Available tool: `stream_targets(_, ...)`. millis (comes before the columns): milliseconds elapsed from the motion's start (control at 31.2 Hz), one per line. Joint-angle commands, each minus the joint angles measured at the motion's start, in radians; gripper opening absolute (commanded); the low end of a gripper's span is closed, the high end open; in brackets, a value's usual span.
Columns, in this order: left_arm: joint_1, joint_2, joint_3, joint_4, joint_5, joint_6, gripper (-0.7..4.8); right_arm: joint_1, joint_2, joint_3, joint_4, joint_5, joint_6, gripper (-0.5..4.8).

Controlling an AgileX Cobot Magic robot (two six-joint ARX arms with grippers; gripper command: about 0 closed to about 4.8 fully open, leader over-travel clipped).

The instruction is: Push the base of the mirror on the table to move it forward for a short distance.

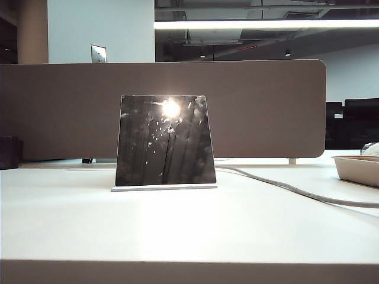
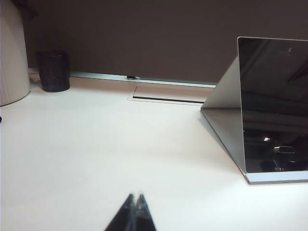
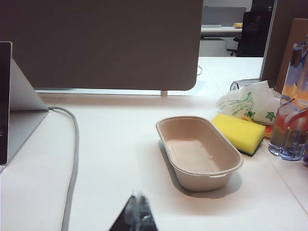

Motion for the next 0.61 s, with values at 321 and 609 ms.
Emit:
stream_targets(321, 0.001, 0.0, 0.001, 0.006, -0.009, 0.072, -0.01, -0.001, 0.0, 0.005, 0.014, 0.0, -0.003, -0.05)
stream_targets(609, 0.001, 0.0, 0.001, 0.007, -0.008, 0.072, -0.01, -0.001, 0.0, 0.005, 0.013, 0.0, -0.003, -0.05)
